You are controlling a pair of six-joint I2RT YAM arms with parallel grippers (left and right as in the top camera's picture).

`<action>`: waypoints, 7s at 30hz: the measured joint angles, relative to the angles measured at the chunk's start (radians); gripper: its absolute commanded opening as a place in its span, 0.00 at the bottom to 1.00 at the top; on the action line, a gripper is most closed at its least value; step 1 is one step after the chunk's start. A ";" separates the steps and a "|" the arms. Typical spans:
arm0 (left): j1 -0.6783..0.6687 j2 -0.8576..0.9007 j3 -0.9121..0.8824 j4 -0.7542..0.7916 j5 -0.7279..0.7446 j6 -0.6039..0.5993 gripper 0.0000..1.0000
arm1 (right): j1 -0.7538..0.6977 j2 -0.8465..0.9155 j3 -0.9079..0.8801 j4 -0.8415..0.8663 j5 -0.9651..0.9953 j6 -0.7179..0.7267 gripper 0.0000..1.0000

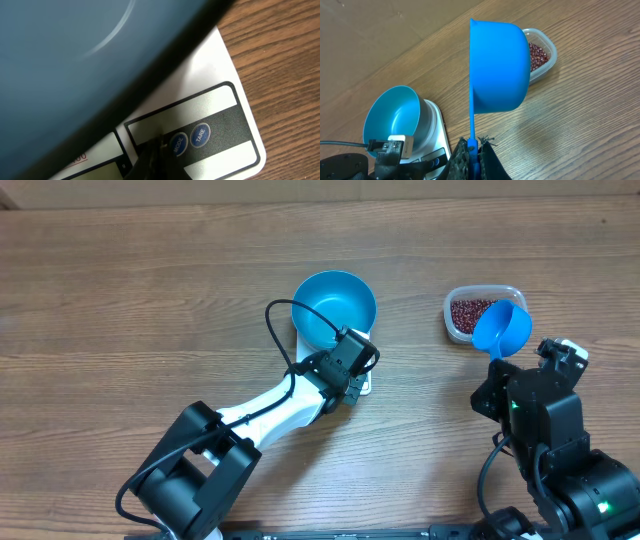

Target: Scoop item into bowl and weigh 150g on scale

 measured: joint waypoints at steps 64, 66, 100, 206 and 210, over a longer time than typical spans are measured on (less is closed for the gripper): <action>-0.012 -0.034 -0.005 -0.029 0.007 0.052 0.04 | 0.000 0.000 0.000 0.006 0.063 0.000 0.04; -0.012 -0.034 -0.006 -0.030 0.006 0.052 0.04 | 0.000 0.000 0.000 0.006 0.063 0.000 0.04; 0.001 -0.023 0.053 -0.175 -0.001 0.051 0.04 | 0.000 0.000 0.000 0.013 0.063 0.000 0.04; 0.392 -0.525 0.498 -1.131 0.333 0.751 0.99 | 0.000 0.141 0.033 0.058 -0.103 -0.436 0.04; 0.392 -0.525 0.498 -1.129 0.333 0.751 1.00 | 0.000 0.187 0.103 0.021 -0.092 -0.486 0.04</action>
